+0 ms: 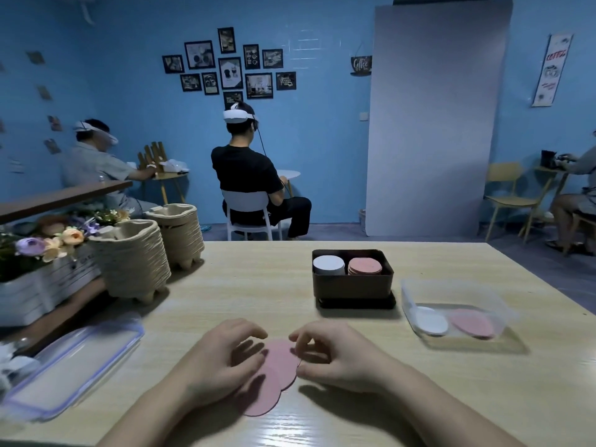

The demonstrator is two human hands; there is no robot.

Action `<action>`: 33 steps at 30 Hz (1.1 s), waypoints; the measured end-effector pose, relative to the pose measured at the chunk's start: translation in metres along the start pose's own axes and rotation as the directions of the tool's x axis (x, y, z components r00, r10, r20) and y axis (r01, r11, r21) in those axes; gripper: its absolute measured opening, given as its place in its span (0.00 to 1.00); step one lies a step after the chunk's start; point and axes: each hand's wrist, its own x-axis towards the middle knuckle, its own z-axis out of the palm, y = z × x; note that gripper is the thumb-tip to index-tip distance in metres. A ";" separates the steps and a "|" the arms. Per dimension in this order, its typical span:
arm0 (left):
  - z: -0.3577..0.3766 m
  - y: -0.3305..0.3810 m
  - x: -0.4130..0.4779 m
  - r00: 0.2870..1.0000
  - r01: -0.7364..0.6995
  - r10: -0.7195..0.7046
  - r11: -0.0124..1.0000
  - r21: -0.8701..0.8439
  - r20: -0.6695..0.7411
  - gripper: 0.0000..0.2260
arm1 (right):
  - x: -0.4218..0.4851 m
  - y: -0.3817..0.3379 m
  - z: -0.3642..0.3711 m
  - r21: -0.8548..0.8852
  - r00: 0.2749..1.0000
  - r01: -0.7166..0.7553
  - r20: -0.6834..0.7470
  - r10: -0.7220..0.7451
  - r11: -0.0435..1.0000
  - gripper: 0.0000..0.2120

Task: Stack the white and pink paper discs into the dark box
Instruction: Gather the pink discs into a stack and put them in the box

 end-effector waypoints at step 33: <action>0.014 -0.001 0.010 0.990 -0.030 0.003 0.982 0.188 0.142 0.31 | -0.011 0.023 -0.021 -0.368 0.996 -0.064 -0.080 0.037 0.928 0.35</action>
